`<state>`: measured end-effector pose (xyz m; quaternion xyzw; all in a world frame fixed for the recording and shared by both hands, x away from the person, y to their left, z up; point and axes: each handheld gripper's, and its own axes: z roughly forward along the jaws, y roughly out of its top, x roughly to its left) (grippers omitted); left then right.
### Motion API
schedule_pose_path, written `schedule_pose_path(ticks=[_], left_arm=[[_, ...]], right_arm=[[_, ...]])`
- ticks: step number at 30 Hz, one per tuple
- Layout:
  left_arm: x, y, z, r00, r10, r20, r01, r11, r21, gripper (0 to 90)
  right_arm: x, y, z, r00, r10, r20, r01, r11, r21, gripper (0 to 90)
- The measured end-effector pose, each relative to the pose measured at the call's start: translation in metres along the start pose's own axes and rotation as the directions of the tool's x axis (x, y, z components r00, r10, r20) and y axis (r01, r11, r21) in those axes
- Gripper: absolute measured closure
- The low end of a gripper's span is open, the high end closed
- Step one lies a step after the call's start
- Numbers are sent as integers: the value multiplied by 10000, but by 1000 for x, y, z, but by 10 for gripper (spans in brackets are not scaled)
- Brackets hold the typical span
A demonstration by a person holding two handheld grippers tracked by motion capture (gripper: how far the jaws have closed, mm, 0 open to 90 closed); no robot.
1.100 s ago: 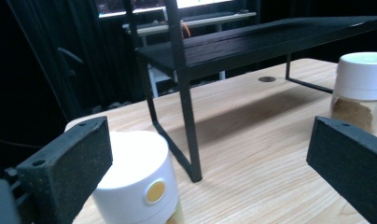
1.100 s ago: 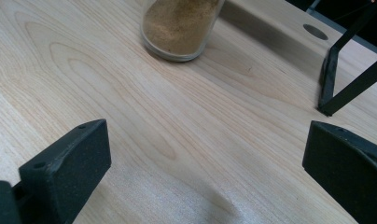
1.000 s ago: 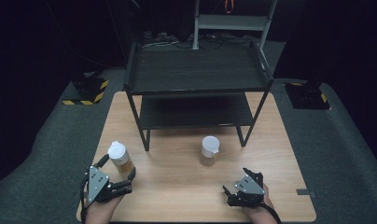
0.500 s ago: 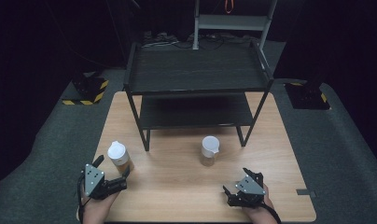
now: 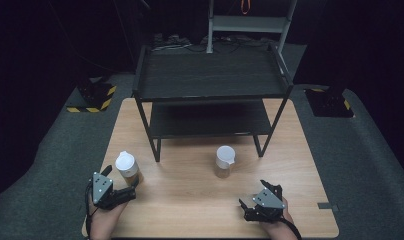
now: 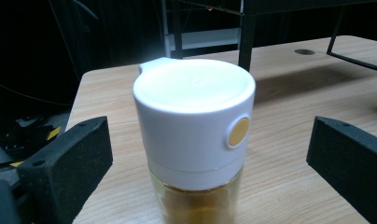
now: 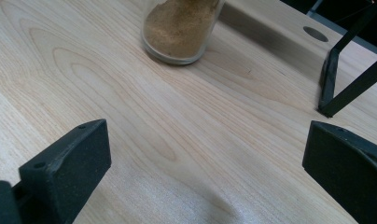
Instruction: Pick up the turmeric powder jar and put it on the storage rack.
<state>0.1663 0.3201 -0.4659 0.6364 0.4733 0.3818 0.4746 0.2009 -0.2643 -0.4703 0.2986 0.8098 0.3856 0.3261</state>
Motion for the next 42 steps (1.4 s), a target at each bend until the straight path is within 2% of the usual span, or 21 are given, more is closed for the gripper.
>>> schedule_pose_path(ticks=[2, 6, 8, 13, 21, 31, 37, 42], left_arm=[[3, -1, 3, 10000, -85, 49, 85, 10000, 42, 3], [8, -6, 8, 9982, -597, -10, 597, 9982, -46, 3], [9, -7, 10, 9975, -703, -60, 702, 9975, -48, 3], [10, -8, 17, 9972, -743, 25, 743, 9972, 71, 4], [12, -13, 28, 9945, -1038, 157, 1035, 9945, 153, 43], [11, -27, 31, 9953, -958, 121, 961, 9950, -273, 211], [8, -33, 32, 9974, -704, 154, 711, 9959, -562, 294], [5, -37, 32, 9977, -673, 72, 676, 9952, -709, 301]], right_arm=[[0, 0, 0, 10000, -4, 7, 4, 10000, -2, 3], [0, 0, 0, 10000, 2, 20, -2, 10000, -17, 3], [0, 0, 0, 10000, -2, 21, 3, 10000, -12, 3], [0, -1, 0, 10000, 10, 23, -10, 10000, -35, 3], [0, -1, -1, 10000, 23, 20, -23, 10000, -52, 3], [0, -1, -1, 10000, 30, 22, -29, 10000, -77, 3], [-1, -2, -1, 10000, 36, 14, -36, 9999, -95, 3], [-1, -2, -1, 10000, 53, 6, -53, 9999, -95, 3]])
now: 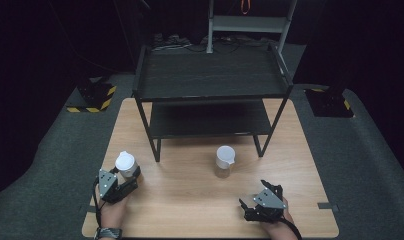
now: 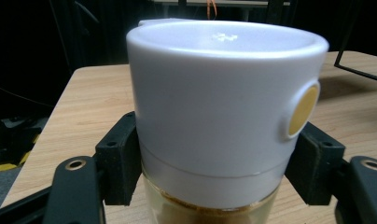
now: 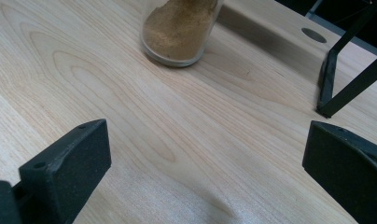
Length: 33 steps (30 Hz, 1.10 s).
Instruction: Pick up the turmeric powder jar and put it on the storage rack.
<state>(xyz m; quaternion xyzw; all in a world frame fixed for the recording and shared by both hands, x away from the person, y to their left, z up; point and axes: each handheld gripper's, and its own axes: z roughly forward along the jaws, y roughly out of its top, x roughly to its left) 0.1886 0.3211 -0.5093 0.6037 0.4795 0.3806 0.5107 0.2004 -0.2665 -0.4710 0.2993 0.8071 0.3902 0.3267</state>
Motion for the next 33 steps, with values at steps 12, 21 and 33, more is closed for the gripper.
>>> schedule_pose_path(ticks=[12, 21, 33], left_arm=[[-3, 6, -3, 9995, 130, 274, -122, 9995, -294, 307], [-10, 30, -17, 9973, 297, 670, -242, 9964, -814, 307], [-21, 68, -35, 9878, 498, 1475, -302, 9907, -1324, 307]], right_arm=[[0, 0, 0, 10000, -4, 2, 4, 10000, 7, 3], [0, 0, 0, 10000, -19, -19, 19, 10000, 18, 3], [0, 0, 0, 10000, -21, -10, 21, 10000, 14, 3]])
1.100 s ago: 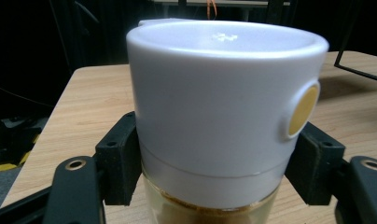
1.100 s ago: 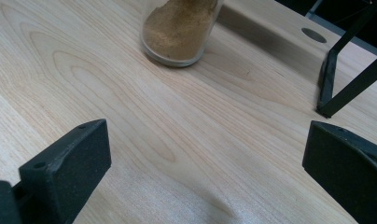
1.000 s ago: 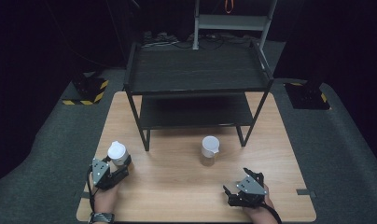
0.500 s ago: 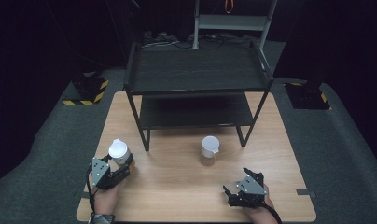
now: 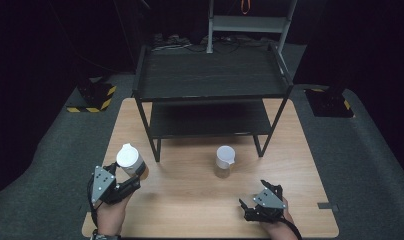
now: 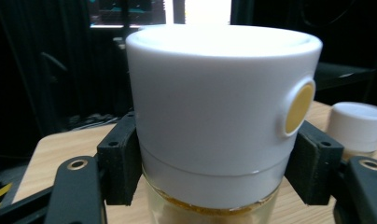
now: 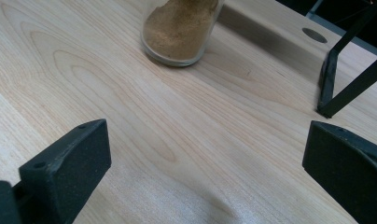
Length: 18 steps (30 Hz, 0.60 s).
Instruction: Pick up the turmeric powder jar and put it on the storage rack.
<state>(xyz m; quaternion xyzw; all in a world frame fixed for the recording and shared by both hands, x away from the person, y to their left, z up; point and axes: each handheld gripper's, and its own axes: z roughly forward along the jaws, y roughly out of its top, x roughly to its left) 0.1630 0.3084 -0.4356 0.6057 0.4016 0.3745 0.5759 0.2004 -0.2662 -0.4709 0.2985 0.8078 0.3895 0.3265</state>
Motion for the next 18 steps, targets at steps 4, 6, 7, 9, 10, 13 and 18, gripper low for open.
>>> schedule_pose_path(ticks=[4, 6, 7, 9, 10, 13, 18], left_arm=[[-4, 13, -2, 9994, 99, 319, -92, 9997, -215, 307], [-7, 21, -3, 9987, 201, 464, -184, 9992, -368, 307], [-7, 21, -3, 9987, 201, 464, -184, 9992, -368, 307], [-9, 27, -3, 9981, 142, 603, -107, 9982, -593, 307], [-10, 29, -3, 9977, 127, 663, -84, 9979, -643, 307], [-12, 38, -2, 9967, 223, 781, -163, 9970, -760, 307], [-15, 52, 2, 9952, 288, 935, -198, 9952, -962, 307]], right_arm=[[0, 0, 0, 10000, 14, -13, -14, 10000, 0, 3], [0, 0, 0, 10000, 21, -7, -21, 10000, 4, 3], [0, 0, 0, 10000, 21, -7, -21, 10000, 4, 3], [0, 0, 0, 10000, -6, -1, 6, 10000, 13, 3], [0, 0, 0, 10000, -14, 0, 14, 10000, 11, 3], [0, 0, 0, 10000, -17, -1, 17, 10000, 12, 3], [1, 0, 0, 10000, -16, 0, 16, 10000, 21, 3]])
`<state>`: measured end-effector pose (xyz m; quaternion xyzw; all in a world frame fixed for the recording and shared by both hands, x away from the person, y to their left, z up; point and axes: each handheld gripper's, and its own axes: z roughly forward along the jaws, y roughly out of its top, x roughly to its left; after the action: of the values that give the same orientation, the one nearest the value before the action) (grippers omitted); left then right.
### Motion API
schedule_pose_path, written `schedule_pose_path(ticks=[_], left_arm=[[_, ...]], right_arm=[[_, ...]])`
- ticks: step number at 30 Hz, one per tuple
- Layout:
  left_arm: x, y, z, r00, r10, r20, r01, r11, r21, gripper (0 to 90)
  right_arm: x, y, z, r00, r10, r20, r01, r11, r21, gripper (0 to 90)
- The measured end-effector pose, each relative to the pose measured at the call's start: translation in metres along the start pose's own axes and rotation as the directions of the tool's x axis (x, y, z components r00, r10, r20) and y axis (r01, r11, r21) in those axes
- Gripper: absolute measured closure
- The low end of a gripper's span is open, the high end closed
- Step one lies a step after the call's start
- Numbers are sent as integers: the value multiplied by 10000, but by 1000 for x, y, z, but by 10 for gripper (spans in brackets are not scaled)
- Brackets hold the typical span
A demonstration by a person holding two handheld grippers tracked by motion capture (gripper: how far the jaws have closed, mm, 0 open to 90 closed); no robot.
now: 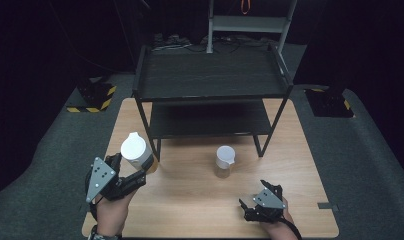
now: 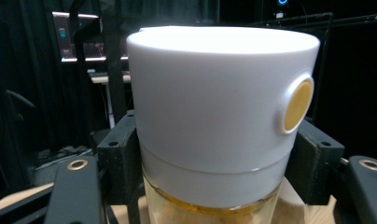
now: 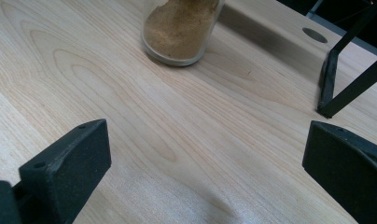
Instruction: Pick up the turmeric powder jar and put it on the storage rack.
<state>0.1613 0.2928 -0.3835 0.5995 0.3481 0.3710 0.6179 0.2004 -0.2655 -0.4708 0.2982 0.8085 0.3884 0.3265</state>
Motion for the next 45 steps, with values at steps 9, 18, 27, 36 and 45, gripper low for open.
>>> schedule_pose_path(ticks=[9, 18, 27, 36, 45], left_arm=[[-4, 22, 10, 9992, 298, 279, -290, 9992, -293, 307], [-7, 41, 20, 9981, 279, 543, -245, 9977, -628, 307], [-10, 59, 32, 9971, 416, 638, -357, 9952, -907, 307], [-9, 76, 43, 9963, 548, 668, -476, 9934, -1048, 307], [-6, 92, 58, 9963, 524, 675, -445, 9925, -1142, 307]], right_arm=[[0, 0, 0, 10000, 33, -4, -33, 10000, -19, 3], [-1, -1, 0, 10000, 26, -17, -26, 10000, -28, 3], [-1, -1, 0, 10000, 40, -25, -41, 10000, -41, 3], [-2, -1, -1, 10000, 92, -33, -92, 9999, -64, 3], [-2, -2, -1, 9999, 137, -46, -137, 9999, -93, 3]])
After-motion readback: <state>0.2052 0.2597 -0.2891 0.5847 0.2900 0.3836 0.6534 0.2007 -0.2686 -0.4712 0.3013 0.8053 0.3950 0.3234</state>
